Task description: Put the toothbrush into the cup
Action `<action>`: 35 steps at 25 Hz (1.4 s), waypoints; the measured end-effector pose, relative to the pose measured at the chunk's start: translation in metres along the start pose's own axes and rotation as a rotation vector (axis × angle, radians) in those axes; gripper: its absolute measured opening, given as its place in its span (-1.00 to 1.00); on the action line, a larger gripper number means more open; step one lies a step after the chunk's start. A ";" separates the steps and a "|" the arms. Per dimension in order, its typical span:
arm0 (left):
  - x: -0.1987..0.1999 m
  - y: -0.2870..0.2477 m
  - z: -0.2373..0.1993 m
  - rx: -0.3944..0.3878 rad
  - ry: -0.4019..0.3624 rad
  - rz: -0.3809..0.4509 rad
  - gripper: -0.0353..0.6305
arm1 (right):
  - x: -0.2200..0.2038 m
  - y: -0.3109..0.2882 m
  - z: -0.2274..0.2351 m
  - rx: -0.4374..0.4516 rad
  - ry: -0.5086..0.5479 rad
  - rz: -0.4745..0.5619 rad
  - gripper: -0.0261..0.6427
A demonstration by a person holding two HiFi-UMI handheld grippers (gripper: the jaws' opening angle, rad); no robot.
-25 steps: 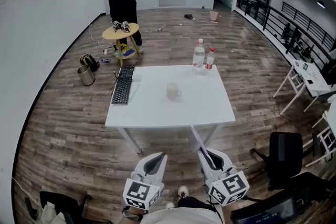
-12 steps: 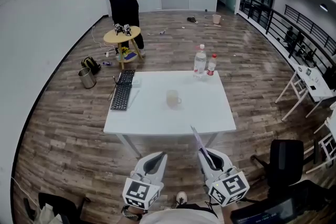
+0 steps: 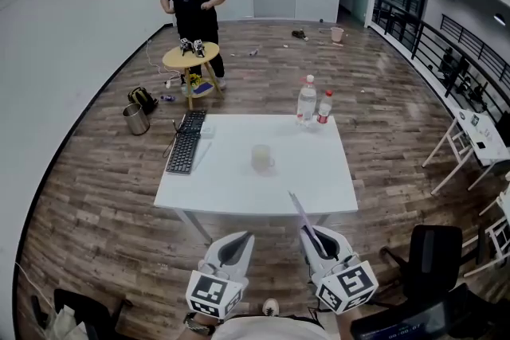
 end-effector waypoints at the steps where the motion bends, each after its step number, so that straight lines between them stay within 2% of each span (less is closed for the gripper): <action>1: 0.000 -0.003 0.000 0.002 0.001 0.000 -0.87 | 0.000 -0.001 0.003 0.003 0.001 0.000 -0.86; 20: 0.010 -0.043 0.008 0.030 -0.017 0.011 -0.87 | 0.003 -0.004 0.050 0.012 0.006 0.011 -0.86; 35: 0.005 -0.048 0.002 0.042 -0.007 -0.008 -0.87 | -0.002 -0.014 0.054 0.018 0.001 -0.009 -0.86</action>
Point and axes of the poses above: the fingertips, and each gripper's own axes: y backward along the fingers, z to its right, x out of its top, the point moved 5 cm from there along y, backward along the fingers
